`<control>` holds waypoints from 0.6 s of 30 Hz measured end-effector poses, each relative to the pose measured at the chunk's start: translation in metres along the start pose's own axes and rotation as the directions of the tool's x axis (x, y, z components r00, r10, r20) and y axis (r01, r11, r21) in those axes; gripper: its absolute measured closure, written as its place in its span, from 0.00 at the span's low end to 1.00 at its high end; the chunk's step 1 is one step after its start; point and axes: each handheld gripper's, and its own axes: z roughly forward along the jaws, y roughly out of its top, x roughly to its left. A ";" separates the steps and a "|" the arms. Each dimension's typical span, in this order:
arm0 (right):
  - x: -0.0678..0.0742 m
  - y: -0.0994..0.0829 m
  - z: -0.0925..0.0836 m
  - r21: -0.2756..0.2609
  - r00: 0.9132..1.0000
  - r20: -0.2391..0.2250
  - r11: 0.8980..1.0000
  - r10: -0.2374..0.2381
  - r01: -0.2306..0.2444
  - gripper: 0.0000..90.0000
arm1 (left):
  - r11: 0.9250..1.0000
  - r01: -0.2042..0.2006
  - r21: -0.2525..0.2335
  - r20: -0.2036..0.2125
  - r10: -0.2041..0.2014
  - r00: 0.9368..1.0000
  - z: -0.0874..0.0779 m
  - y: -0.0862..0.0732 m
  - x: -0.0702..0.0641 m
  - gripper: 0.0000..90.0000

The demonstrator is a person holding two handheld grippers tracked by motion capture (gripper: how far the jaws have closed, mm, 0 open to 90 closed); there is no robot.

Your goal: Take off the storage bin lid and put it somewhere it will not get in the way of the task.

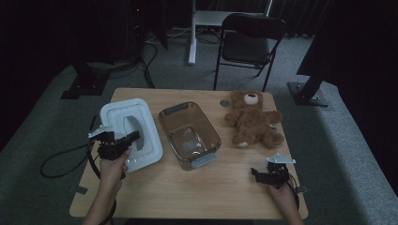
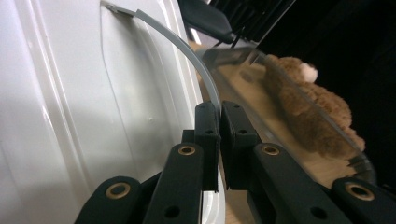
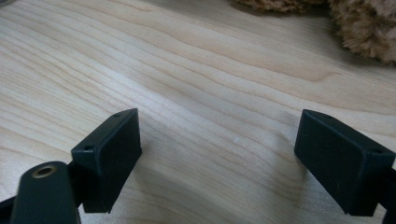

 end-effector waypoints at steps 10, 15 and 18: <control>0.000 0.000 0.000 0.000 1.000 0.000 1.000 0.000 0.000 0.15 | 0.996 0.074 0.058 0.025 -0.075 0.997 0.017 -0.020 0.017 0.97; 0.000 0.000 0.000 0.000 1.000 0.000 1.000 0.000 0.000 0.15 | 0.990 0.117 0.080 0.038 -0.120 0.992 0.025 -0.030 0.026 0.97; 0.000 0.000 0.000 0.000 1.000 0.000 1.000 0.000 0.000 0.15 | 0.982 0.164 0.092 0.057 -0.169 0.984 0.030 -0.033 0.033 0.97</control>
